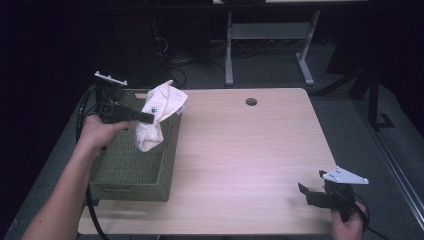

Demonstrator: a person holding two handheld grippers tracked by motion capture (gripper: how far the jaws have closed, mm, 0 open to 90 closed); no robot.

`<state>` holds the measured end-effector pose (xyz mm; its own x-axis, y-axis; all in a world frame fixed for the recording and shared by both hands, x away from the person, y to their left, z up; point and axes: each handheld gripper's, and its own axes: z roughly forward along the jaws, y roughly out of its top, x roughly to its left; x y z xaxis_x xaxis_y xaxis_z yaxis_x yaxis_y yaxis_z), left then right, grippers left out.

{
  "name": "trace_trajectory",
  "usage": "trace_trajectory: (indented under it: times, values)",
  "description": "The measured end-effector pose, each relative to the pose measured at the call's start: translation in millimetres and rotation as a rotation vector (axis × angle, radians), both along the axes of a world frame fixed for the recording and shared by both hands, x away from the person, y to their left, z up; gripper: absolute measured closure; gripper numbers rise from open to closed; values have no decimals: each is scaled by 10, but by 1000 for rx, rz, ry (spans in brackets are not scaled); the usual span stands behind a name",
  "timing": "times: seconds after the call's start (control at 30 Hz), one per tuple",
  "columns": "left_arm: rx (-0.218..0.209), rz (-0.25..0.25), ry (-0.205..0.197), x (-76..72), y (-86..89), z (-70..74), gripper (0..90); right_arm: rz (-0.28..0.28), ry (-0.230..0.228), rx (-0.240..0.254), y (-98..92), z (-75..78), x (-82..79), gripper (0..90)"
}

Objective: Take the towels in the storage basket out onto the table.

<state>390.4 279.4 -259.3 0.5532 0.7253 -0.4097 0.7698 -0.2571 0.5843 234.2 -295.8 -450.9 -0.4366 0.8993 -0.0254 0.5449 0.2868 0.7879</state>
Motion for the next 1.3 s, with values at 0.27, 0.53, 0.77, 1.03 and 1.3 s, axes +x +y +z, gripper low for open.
trace_trajectory:
  times: [0.27, 0.53, 0.77, 1.03, 1.3]
  values:
    - [13, -29, -21, 7, -187, 91, 733, 7, -3, -2, 24, 4, -2, 140]
    - [24, -63, -35, 8, -381, 141, 733, 1, -2, 2, 20, 15, -5, 140]
    - [36, -77, -40, 20, -545, 136, 733, 1, -9, 1, 14, 21, -9, 140]
    - [50, -98, -38, 34, -705, 126, 732, 5, -7, -3, 29, 20, -2, 140]
    - [60, -126, -32, 59, -896, 104, 732, 4, -7, 1, 22, 27, -13, 140]
